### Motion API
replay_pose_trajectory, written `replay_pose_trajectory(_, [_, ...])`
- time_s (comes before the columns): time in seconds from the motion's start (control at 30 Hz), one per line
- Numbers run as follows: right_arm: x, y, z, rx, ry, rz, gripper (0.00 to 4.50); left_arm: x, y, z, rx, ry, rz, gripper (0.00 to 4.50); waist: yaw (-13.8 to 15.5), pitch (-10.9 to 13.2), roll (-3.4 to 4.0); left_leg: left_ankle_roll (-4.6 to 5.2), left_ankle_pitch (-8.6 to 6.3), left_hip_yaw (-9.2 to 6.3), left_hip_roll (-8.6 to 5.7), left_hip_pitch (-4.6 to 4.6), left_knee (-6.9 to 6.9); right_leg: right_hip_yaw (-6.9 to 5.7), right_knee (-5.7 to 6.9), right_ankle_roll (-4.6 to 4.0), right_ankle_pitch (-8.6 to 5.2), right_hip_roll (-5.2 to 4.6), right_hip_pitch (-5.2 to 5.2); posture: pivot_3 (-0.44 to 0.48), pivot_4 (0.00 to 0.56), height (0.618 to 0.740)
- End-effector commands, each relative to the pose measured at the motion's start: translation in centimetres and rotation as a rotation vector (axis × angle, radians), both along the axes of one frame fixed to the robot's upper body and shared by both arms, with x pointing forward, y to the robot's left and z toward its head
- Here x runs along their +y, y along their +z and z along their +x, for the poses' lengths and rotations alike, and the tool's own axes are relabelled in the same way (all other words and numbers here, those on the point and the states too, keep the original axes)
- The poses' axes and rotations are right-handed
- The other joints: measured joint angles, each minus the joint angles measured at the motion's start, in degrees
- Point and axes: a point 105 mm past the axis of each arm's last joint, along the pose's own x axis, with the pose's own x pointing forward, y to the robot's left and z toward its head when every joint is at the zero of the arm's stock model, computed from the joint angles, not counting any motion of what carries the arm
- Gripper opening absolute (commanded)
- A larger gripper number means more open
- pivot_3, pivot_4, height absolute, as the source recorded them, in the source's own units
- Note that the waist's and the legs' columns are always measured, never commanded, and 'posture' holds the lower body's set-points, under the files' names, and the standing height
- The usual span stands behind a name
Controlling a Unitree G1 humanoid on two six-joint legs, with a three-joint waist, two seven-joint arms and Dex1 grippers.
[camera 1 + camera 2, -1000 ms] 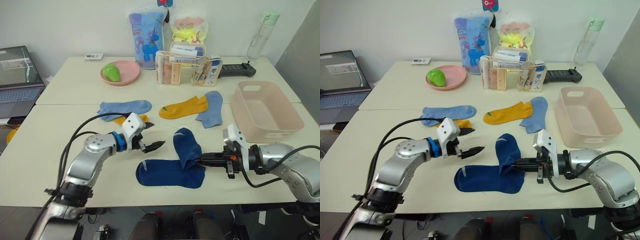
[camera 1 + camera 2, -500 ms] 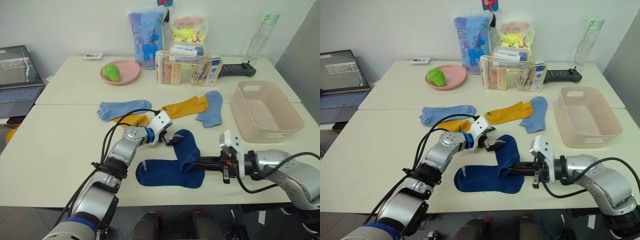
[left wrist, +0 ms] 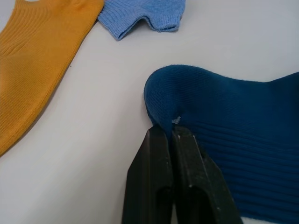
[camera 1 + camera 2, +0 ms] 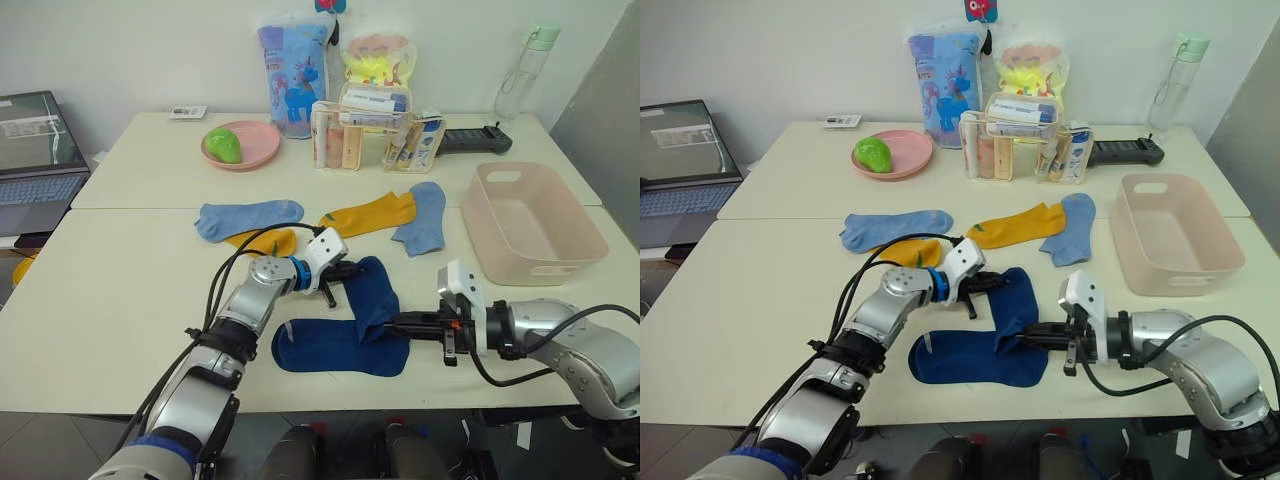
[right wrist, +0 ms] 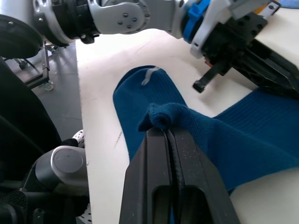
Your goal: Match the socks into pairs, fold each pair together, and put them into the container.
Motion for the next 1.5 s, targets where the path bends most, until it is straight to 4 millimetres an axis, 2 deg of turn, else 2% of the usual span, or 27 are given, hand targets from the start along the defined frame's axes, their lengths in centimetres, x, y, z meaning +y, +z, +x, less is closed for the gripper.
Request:
replay_pose_trajectory(0.03, [-0.1,1.0,1.0,-0.076,-0.009,0.004,0.0,1.4,0.7,0.5,-0.035,0.078,-0.011,0.02,-0.06,0.0,0.0,0.0,0.0,0.0,0.0,0.0,0.0,0.0,0.01,0.0,0.0,0.0,0.0,0.0,0.15,0.74])
replay_pose_trajectory(0.13, [-0.9,0.9,2.9,-0.152,-0.085,-0.043,0.0,3.1,1.8,0.3,-0.053,0.154,-0.054,0.02,-0.47,0.0,0.0,0.0,0.0,0.01,0.01,0.0,-0.01,0.01,0.02,0.0,0.0,0.0,-0.02,0.0,0.15,0.74])
replay_pose_trajectory(0.23, [-1.9,0.5,4.3,-0.197,-0.136,-0.086,0.0,5.1,2.3,-0.8,-0.065,0.213,-0.052,0.02,-0.98,0.0,0.01,-0.01,0.01,0.02,0.01,-0.01,-0.05,0.06,0.1,0.0,0.0,0.01,-0.11,0.0,0.15,0.74])
replay_pose_trajectory(0.33, [-2.3,0.0,5.1,-0.22,-0.145,-0.124,0.0,6.0,2.7,-1.9,-0.061,0.272,-0.07,0.02,-0.93,0.0,0.01,-0.03,0.02,0.02,0.01,-0.02,-0.06,0.06,0.12,-0.01,-0.01,0.01,-0.15,0.0,0.15,0.74])
replay_pose_trajectory(0.47, [-2.4,-0.6,7.0,-0.29,-0.158,-0.197,0.0,7.1,3.8,-3.5,-0.096,0.482,-0.182,0.02,-0.81,0.0,0.0,-0.02,0.01,0.08,-0.01,-0.02,0.0,0.12,0.08,-0.01,-0.01,-0.01,-0.1,0.0,0.15,0.74])
replay_pose_trajectory(0.57, [-2.4,-0.7,7.3,-0.317,-0.126,-0.221,0.0,7.3,3.8,-4.3,-0.079,0.583,-0.252,0.02,-0.54,0.0,0.0,-0.02,0.01,0.06,0.0,-0.03,0.0,0.08,0.1,-0.01,-0.01,-0.01,-0.1,0.0,0.15,0.74])
replay_pose_trajectory(0.67, [-1.4,0.7,7.3,-0.353,-0.096,-0.146,0.0,6.7,4.9,-5.3,-0.108,0.593,-0.331,0.02,-0.48,0.0,0.0,-0.03,0.01,0.08,0.01,-0.02,-0.02,0.08,0.1,-0.01,-0.01,0.0,-0.1,0.0,0.15,0.74])
replay_pose_trajectory(0.87, [-1.2,2.2,8.4,-0.437,-0.141,-0.081,0.0,6.6,5.0,-5.3,-0.127,0.614,-0.342,0.02,-0.41,0.0,0.0,-0.03,0.02,0.09,0.0,0.02,-0.01,0.08,0.11,-0.01,0.0,0.01,-0.05,0.0,0.15,0.74])
replay_pose_trajectory(0.93, [-1.6,1.8,8.5,-0.411,-0.153,-0.093,0.0,6.6,4.9,-5.3,-0.124,0.619,-0.329,0.02,-0.4,0.0,0.0,-0.03,0.01,0.08,0.0,0.02,-0.01,0.07,0.1,-0.01,-0.01,0.01,-0.05,0.0,0.15,0.74])
replay_pose_trajectory(1.07, [-2.9,0.0,8.2,-0.405,-0.163,-0.196,0.0,6.7,2.8,-5.8,-0.04,0.618,-0.269,0.02,-0.35,0.0,0.0,-0.03,0.01,0.08,0.0,0.02,-0.02,0.07,0.06,-0.01,0.0,0.0,-0.03,0.0,0.15,0.74])
replay_pose_trajectory(1.13, [-3.3,-0.6,7.8,-0.405,-0.145,-0.223,0.0,6.7,2.5,-6.0,-0.018,0.627,-0.285,0.02,-0.33,0.0,0.0,-0.03,0.01,0.08,0.0,0.02,-0.02,0.07,0.06,-0.01,-0.01,0.0,-0.03,0.0,0.15,0.74])
replay_pose_trajectory(1.27, [-3.4,-2.9,5.9,-0.242,-0.094,-0.225,0.0,6.5,0.6,-6.5,0.072,0.663,-0.287,0.02,-0.14,0.0,0.0,-0.03,0.01,0.08,0.01,0.02,-0.02,0.07,0.08,-0.01,0.0,0.01,-0.03,0.0,0.15,0.74])
replay_pose_trajectory(1.4, [-3.3,-3.1,5.4,-0.205,-0.111,-0.202,0.0,6.4,-0.7,-7.4,0.111,0.667,-0.251,0.02,-0.06,0.0,0.01,-0.03,0.01,0.09,0.01,0.03,-0.02,0.08,0.08,-0.01,-0.01,0.01,-0.03,0.0,0.15,0.74])
replay_pose_trajectory(1.5, [-3.1,-2.4,4.6,-0.151,-0.096,-0.145,0.0,6.8,-0.5,-7.8,0.118,0.662,-0.248,0.66,-0.05,-0.01,0.02,-0.03,0.01,0.08,0.02,0.04,-0.02,0.08,0.08,-0.01,-0.01,0.01,-0.02,0.0,0.15,0.74])
